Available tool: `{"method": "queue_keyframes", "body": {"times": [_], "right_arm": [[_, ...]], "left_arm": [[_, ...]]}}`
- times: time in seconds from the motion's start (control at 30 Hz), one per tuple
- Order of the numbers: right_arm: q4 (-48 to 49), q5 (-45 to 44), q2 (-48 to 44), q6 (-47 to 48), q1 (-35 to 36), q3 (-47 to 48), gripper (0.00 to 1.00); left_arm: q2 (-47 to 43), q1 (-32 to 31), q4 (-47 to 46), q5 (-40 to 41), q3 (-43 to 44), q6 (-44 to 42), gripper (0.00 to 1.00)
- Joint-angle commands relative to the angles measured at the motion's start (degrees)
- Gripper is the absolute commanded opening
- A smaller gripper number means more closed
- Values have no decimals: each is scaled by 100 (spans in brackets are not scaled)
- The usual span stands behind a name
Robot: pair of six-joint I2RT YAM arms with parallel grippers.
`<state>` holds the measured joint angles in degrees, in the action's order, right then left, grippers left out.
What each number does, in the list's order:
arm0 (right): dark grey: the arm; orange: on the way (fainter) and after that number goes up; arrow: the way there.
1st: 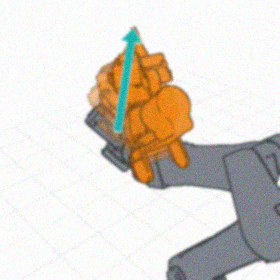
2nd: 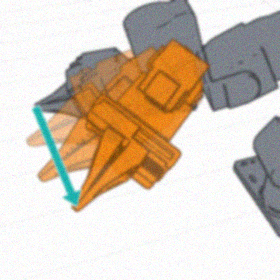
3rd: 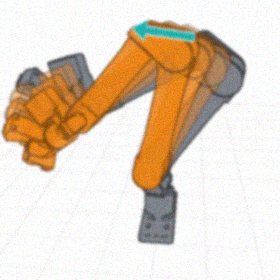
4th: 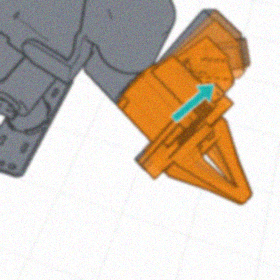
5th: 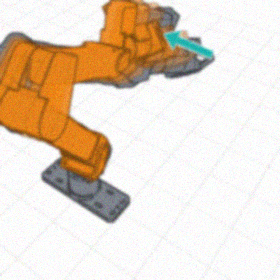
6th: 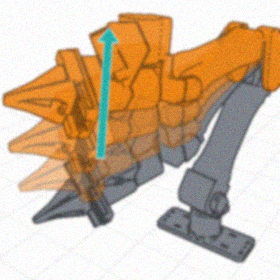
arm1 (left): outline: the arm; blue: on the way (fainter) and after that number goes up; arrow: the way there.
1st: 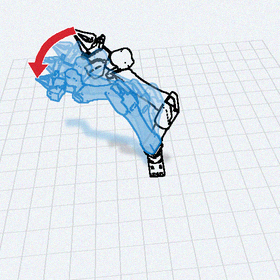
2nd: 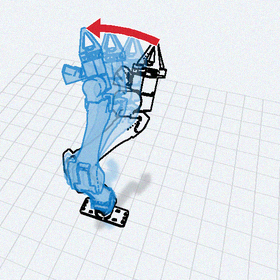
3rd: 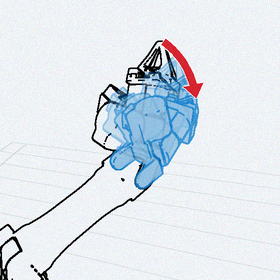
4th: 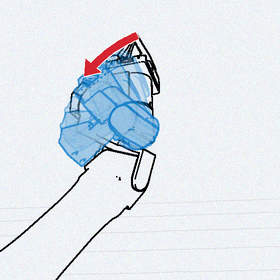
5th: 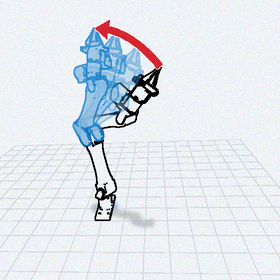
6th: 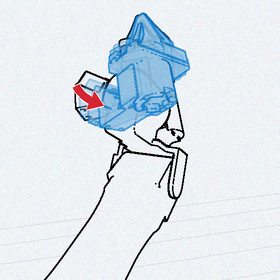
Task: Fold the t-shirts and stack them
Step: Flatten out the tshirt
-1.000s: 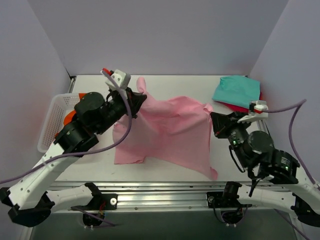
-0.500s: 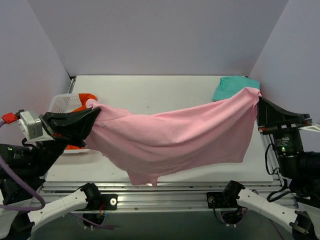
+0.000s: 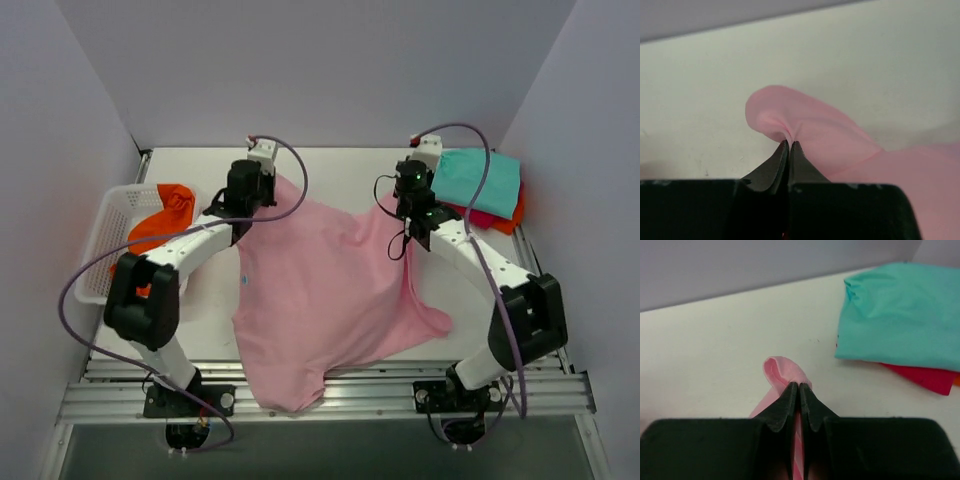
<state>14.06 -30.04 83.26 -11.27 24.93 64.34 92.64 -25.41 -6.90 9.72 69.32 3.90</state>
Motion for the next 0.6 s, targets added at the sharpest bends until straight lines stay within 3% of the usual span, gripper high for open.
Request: {"method": "queue_keyframes", "body": {"times": [0.0,0.1,0.27,0.4,0.43,0.47,0.53,0.57], "right_arm": [[1000,482,1116,-604,-444,166,0],[994,508,2128,-823,-655,675,0],[985,456,3107,-965,-858,1422,0],[151,341,3967,-1114,-972,2694,0],[-25,263,4083,-1158,-998,2907,8],[-201,140,4188,-1263,-999,3083,41],[-386,-176,4373,-1273,-999,3409,74],[-483,-343,4426,-1307,-1007,3532,95]], "left_arm": [[1617,510,-823,-918,834,523,2],[3069,870,-358,-1629,2231,839,2],[4296,1099,389,-2096,4120,920,9],[5052,1178,1171,-2009,5431,761,53],[5184,1205,1373,-1887,5756,744,84],[5324,1222,1784,-1816,6073,761,94],[5650,1275,2086,-1641,6856,779,94],[5703,1275,2278,-1492,7015,770,94]]}}
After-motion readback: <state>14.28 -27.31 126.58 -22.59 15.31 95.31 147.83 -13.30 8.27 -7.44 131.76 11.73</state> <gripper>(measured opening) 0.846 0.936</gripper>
